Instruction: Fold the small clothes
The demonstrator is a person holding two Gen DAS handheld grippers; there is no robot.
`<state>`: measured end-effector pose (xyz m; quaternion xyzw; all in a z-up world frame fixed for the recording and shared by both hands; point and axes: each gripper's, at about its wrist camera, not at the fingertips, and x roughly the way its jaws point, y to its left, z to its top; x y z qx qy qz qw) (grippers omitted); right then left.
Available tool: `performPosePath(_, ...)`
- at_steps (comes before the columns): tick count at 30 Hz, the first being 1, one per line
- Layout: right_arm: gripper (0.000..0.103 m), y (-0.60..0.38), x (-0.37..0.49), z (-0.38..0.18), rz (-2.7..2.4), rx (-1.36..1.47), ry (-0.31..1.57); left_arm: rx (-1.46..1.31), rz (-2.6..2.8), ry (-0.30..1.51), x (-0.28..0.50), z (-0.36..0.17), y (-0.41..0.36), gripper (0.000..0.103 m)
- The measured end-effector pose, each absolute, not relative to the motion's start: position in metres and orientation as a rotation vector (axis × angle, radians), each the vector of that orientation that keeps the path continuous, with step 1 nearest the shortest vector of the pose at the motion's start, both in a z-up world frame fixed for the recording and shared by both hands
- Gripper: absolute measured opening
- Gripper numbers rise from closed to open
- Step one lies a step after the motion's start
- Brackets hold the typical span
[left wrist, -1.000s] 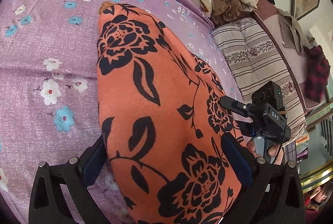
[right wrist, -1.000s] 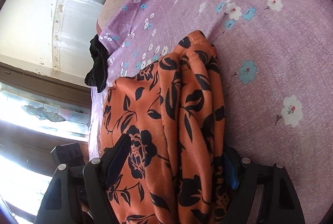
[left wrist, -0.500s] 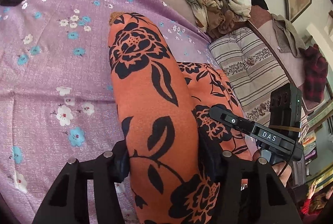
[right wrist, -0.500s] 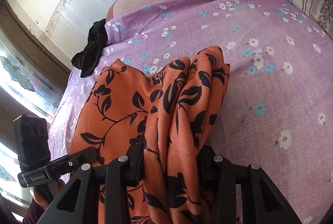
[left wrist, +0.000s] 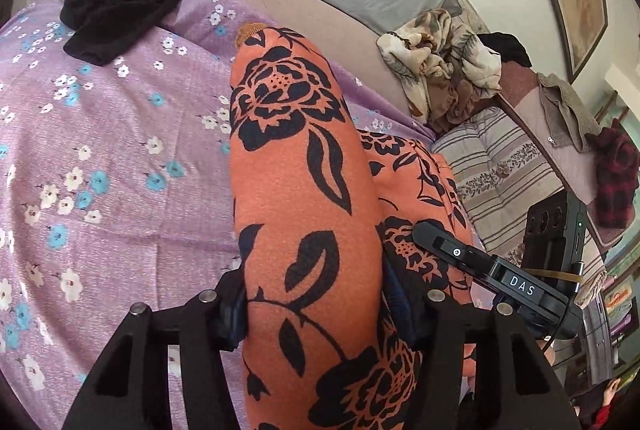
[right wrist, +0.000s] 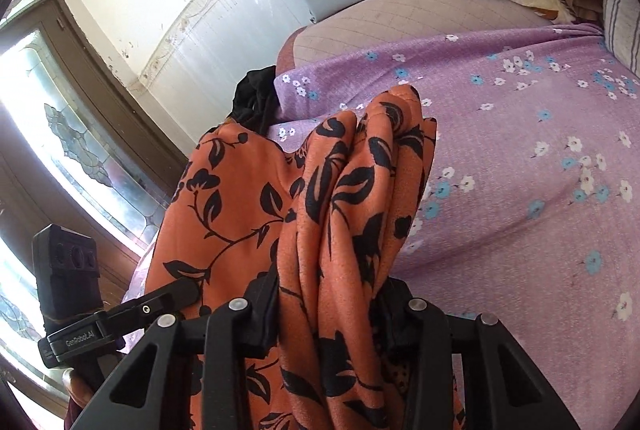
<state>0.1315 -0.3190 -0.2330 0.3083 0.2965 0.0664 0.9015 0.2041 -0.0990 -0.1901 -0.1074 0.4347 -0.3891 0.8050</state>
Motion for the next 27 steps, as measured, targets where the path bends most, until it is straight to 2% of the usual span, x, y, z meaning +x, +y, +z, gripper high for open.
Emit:
performPosePath(6, 0.041, -0.301, 0.150, -0.258, 0.153, 0.676, 0.708, -0.190, -0.755, 1.012, 0.210, -0.217, -0.086, 0.059)
performPosePath(9, 0.042, -0.293, 0.162, -0.281, 0.113, 0.654, 0.828, -0.096, -0.655, 1.095, 0.215, -0.241, -0.086, 0.064)
performPosePath(10, 0.047, -0.293, 0.162, -0.286, 0.071, 0.634, 0.854, -0.088, -0.626, 1.113, 0.217, -0.247, -0.083, 0.067)
performPosePath(13, 0.053, -0.301, 0.157, -0.284, 0.065, 0.666, 0.855, -0.141, -0.608, 1.128, 0.220, -0.241, -0.074, 0.068)
performPosePath(16, 0.059, -0.311, 0.140, -0.267, 0.013, 0.642, 0.785, -0.118, -0.548, 1.023, 0.207, -0.219, -0.063, 0.072)
performPosePath(20, 0.059, -0.317, 0.110, -0.244, -0.044, 0.580, 0.664, -0.030, -0.450, 0.849, 0.177, -0.193, -0.058, 0.081)
performPosePath(21, 0.059, -0.311, 0.094, -0.226, -0.003, 0.521, 0.580, 0.001, -0.431, 0.828, 0.172, -0.191, -0.061, 0.082)
performPosePath(23, 0.058, -0.300, 0.084, -0.216, 0.100, 0.504, 0.547, 0.061, -0.404, 0.840, 0.163, -0.198, -0.069, 0.085)
performPosePath(25, 0.056, -0.286, 0.086, -0.219, 0.175, 0.522, 0.592, 0.121, -0.390, 0.922, 0.159, -0.219, -0.076, 0.085)
performPosePath(27, 0.054, -0.272, 0.099, -0.240, 0.205, 0.534, 0.731, 0.136, -0.354, 0.988, 0.156, -0.243, -0.076, 0.085)
